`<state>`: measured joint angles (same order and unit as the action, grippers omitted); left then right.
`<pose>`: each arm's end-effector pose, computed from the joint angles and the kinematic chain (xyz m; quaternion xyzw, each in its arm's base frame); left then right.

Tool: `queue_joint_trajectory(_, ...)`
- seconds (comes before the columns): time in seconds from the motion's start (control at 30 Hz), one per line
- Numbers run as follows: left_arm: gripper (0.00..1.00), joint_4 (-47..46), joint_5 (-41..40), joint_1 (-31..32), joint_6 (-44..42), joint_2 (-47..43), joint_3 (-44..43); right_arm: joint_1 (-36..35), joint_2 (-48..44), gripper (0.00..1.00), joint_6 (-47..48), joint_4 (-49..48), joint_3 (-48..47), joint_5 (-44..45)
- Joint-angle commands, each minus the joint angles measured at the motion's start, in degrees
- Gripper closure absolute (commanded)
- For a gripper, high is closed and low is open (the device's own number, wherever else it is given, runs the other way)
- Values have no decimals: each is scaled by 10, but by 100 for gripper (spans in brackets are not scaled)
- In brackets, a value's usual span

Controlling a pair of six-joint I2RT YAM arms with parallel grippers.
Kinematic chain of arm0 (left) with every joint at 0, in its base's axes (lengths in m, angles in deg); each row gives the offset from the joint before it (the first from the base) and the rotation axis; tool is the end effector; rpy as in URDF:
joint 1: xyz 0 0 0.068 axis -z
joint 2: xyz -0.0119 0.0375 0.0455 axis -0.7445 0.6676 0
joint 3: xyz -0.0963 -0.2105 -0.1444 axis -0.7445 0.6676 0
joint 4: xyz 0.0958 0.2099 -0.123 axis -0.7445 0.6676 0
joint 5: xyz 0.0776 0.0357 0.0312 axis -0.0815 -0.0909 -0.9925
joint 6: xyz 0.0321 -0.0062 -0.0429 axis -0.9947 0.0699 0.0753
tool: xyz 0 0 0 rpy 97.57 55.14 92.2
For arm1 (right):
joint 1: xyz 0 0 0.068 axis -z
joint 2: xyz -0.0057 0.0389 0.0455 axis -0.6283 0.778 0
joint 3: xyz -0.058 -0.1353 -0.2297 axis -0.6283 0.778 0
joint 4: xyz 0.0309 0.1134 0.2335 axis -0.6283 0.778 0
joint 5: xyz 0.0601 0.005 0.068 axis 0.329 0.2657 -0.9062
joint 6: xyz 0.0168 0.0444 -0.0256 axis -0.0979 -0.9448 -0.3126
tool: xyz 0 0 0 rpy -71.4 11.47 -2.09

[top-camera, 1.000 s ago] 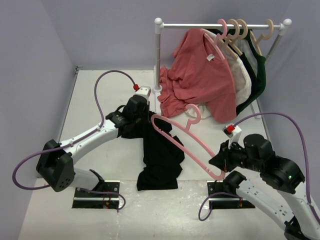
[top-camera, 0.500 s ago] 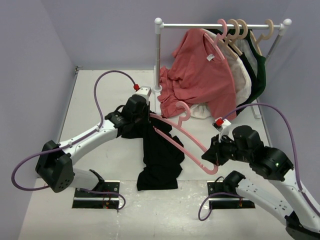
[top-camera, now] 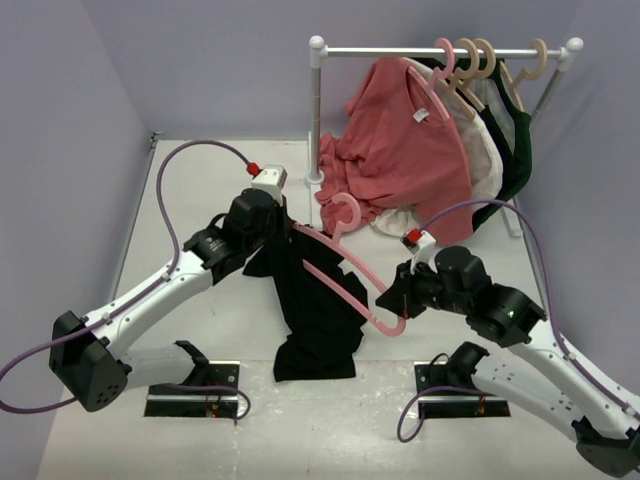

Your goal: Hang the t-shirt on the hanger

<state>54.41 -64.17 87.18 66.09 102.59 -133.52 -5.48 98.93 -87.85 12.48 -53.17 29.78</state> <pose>0.2167 -0.1663 0.3132 0.0461 0.8636 -0.1871 0.4659 0.0932 0.1021 0.3128 -0.1809 0.8571 0.3550 0.3264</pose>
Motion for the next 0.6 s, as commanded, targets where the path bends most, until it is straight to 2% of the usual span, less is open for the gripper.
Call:
queue_joint_trajectory(0.0, 100, 5, 0, -2, 11, -54, -33, -34, 35, 100, -37, -149, 24, 43)
queue_joint_trajectory(0.2, 100, 38, 5, -1, 9, -105, -70, -80, 106, 100, -48, -229, 15, 155)
queue_joint_trajectory(0.33, 100, 60, 34, -1, 0, -127, -91, -84, 97, 100, -39, -405, 71, 115)
queue_joint_trajectory(0.4, 100, 62, 75, -1, -4, -132, -90, -84, 101, 100, -41, -492, 91, 87)
queue_joint_trajectory(0.57, 100, 68, 164, 0, -24, -133, -76, -84, 143, 100, -37, -564, 90, 96)
